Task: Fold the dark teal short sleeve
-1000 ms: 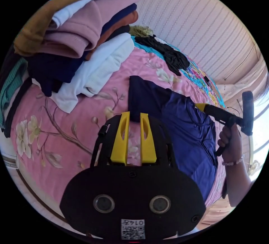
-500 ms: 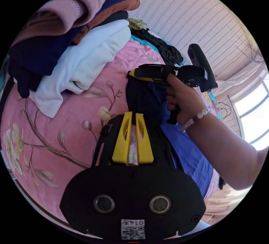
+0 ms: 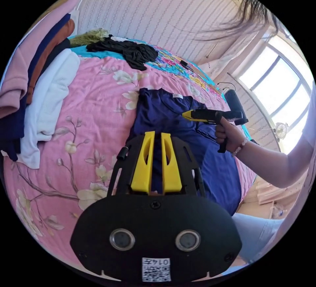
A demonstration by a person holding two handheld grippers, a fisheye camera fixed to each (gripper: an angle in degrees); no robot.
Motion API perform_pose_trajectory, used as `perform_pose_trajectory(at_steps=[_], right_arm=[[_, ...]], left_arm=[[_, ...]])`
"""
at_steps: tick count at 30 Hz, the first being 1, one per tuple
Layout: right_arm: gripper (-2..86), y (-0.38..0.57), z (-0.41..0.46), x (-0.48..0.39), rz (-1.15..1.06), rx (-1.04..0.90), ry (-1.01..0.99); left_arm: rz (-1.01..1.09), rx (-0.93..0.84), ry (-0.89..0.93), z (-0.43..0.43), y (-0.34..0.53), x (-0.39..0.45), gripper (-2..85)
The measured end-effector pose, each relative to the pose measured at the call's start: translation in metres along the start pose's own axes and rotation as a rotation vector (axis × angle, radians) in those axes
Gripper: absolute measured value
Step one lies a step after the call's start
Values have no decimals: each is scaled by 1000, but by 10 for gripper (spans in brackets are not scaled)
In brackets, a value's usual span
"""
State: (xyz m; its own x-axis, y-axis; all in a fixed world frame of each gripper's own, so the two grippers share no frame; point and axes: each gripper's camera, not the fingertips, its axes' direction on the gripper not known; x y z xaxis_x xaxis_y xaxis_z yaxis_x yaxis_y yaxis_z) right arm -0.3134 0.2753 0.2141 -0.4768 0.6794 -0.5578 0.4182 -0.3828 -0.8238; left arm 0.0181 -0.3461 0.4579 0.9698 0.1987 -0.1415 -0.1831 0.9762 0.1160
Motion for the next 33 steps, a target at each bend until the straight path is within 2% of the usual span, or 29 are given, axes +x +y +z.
perform_pose_trajectory(at_steps=[5,9,12,15,16,19,22,27,33], right_arm=[[70,13,-47,8,-2,44,49],[82,17,-115,29,58,159,299],[103,9,-145,53,117,179,301],[114,-6,-151,66,119,169,391],[111,-14,-148,74,121,138,389],[72,-23,-143,94,162,65,302],[24,-16,-167,92,127,90,213],[12,-4,-234,78,122,227,111],[9,2,-297,44,98,274,130]], left_arm=[[8,-18,-31,-3,-33,-24,51],[-7,-55,-29,22,-73,-43,59],[-70,-116,96,57,-114,-62,85],[-3,-184,-9,81,-132,-60,89],[38,-238,-80,95,-137,-60,83],[6,-312,-17,109,-141,-71,8],[-90,-248,44,89,-149,-81,-6],[7,-131,41,53,-174,-67,-9],[84,-25,35,9,-200,-42,-10]])
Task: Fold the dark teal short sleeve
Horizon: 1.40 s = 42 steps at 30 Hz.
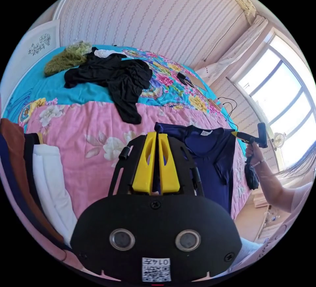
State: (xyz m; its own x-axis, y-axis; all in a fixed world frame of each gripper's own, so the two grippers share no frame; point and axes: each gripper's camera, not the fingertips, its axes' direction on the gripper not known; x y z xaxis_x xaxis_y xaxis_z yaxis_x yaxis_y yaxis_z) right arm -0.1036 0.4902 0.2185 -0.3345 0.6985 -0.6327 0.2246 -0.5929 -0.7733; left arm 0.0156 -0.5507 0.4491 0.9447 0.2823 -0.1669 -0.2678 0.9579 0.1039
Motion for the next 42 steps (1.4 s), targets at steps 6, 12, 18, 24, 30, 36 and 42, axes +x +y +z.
perform_pose_trajectory(at_steps=[6,12,18,24,30,36,42], right_arm=[[9,42,-36,-21,-56,-49,-21],[10,149,-53,-36,-135,-84,-39],[11,283,-53,-36,-117,-104,-42],[11,407,-34,-29,74,-112,-50],[11,474,-22,-41,149,-151,-5],[13,511,-9,-46,140,-203,6],[19,544,16,-46,117,-263,33]], left_arm=[[101,-6,14,-42,39,29,-10],[152,-46,52,-75,133,42,-10],[118,-78,47,-97,241,45,-10],[-52,-139,83,-104,341,42,-10],[-149,-174,78,-117,409,54,-10],[-138,-172,105,-131,439,74,-10],[-45,-264,56,-124,457,102,-7]])
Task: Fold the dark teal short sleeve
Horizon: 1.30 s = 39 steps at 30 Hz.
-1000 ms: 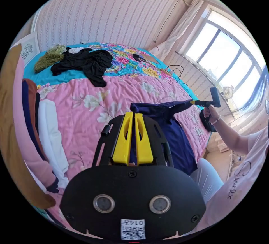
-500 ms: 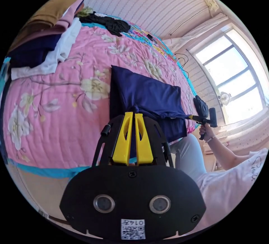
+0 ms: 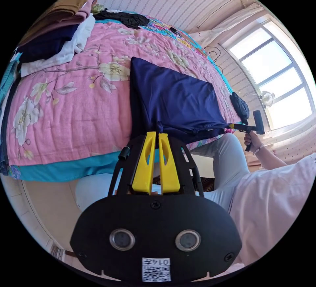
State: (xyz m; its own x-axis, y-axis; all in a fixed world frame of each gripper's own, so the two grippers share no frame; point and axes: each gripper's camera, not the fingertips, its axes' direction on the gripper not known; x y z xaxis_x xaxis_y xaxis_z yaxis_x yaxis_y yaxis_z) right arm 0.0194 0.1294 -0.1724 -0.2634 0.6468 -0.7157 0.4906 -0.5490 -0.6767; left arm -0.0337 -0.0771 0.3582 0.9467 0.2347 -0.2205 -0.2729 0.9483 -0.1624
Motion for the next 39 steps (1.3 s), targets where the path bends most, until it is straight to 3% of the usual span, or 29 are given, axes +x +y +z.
perform_pose_trajectory(at_steps=[8,13,20,24,28,30,36,39], right_arm=[[46,25,46,-10,-1,-87,264],[14,7,78,-79,-235,-52,444],[-2,-80,191,-153,-487,-193,471],[-4,-127,253,-178,-544,-236,586],[-4,-148,327,-153,-466,-440,654],[-5,-152,333,-150,-425,-401,651],[-6,-167,347,-163,-531,-597,712],[-5,-184,339,-171,-548,-495,745]], left_arm=[[82,-103,-200,-8,24,50,48],[305,-31,-224,-5,25,124,9],[534,-70,-199,82,9,234,-9],[515,-80,-259,107,6,253,-10],[549,-113,-316,131,13,262,-10],[543,-108,-326,134,15,269,-10],[537,-132,-220,121,19,284,-10],[591,-149,-234,129,28,299,-10]])
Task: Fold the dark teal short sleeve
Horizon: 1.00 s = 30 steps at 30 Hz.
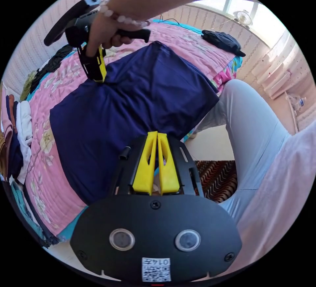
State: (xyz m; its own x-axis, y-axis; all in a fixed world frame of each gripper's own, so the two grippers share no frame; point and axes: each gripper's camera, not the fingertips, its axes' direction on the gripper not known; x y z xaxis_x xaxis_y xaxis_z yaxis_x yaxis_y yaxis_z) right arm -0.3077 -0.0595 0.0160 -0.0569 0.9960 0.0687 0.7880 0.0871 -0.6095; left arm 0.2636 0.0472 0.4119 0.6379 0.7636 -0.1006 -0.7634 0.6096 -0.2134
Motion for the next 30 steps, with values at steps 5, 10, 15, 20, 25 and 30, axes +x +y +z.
perform_pose_trajectory(at_steps=[5,10,15,20,25,30], right_arm=[[-5,-20,26,28,134,-37,-78],[-4,-5,24,56,158,9,-176],[-3,75,-11,94,243,298,-294],[3,217,-12,137,461,431,-369],[58,330,25,153,619,356,-391],[102,356,43,161,625,355,-492]], left_arm=[[47,-55,-10,24,0,17,-10],[32,-16,16,25,5,24,-10],[-13,55,23,0,12,31,-9],[5,199,6,-33,21,50,1],[51,263,18,-36,13,78,66],[171,200,43,-24,-3,112,102]])
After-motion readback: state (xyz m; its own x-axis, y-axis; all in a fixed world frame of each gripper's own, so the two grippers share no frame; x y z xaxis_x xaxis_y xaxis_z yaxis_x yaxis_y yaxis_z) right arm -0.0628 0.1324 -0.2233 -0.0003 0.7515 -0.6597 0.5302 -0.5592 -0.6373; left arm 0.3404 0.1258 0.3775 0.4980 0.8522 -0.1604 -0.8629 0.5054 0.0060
